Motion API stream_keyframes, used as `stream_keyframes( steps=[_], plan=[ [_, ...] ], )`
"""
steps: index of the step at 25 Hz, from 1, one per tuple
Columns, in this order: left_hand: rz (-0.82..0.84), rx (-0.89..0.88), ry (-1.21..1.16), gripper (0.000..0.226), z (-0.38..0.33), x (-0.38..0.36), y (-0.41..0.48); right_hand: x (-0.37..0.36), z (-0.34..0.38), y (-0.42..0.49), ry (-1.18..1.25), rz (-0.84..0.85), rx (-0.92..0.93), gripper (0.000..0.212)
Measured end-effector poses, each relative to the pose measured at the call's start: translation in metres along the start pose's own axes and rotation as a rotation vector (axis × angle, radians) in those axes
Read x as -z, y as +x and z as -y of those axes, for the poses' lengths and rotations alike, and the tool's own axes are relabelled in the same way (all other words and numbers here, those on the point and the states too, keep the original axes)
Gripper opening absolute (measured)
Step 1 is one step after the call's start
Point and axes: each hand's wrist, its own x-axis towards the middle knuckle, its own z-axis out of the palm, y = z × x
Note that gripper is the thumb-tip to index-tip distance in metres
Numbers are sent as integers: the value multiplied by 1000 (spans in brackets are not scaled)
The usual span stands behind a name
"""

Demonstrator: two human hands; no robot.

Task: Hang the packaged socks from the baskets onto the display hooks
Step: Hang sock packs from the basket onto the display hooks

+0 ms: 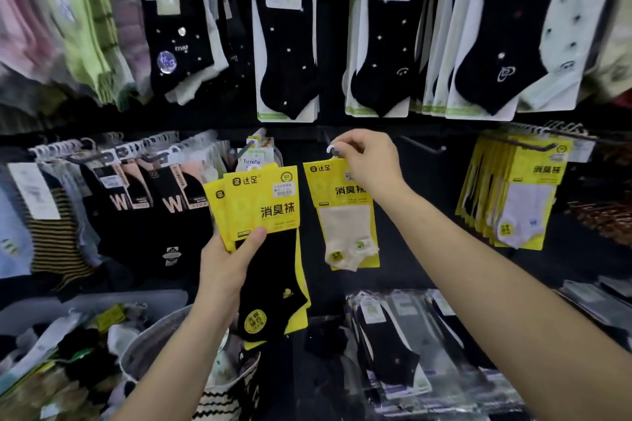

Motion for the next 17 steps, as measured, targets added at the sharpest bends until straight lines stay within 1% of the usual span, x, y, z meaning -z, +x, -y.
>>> stream_keyframes(
  steps=[4, 6, 7, 8, 9, 10, 12, 14, 17],
  plan=[
    [45, 27, -32, 32, 3, -12, -5, 4, -5, -3, 10, 23, -9, 18],
    [87, 24, -38, 47, 5, -17, -7, 5, -8, -13, -16, -59, -7, 18],
    [111, 20, -42, 58, 6, -19, -8, 6, -9, -21, 13, -119, 11, 16],
    [132, 19, -46, 63, 7, -21, -10, 7, -9, -32, 61, -155, 49, 13],
    [156, 17, -47, 61, 9, -23, -13, 7, -8, -43, 85, -148, 104, 12],
    [184, 14, -47, 51, 10, -26, -16, 8, -8, -52, 67, -95, 156, 11],
    [227, 16, -32, 33, 10, -34, -22, 10, -8, -66, -7, 62, 202, 10],
    [234, 29, -1, 27, 13, -41, -26, 14, -7, -69, -25, 141, 205, 11],
    [245, 65, 4, 27, 14, -47, -27, 23, -5, -66, -16, 216, 132, 9]
  ],
)
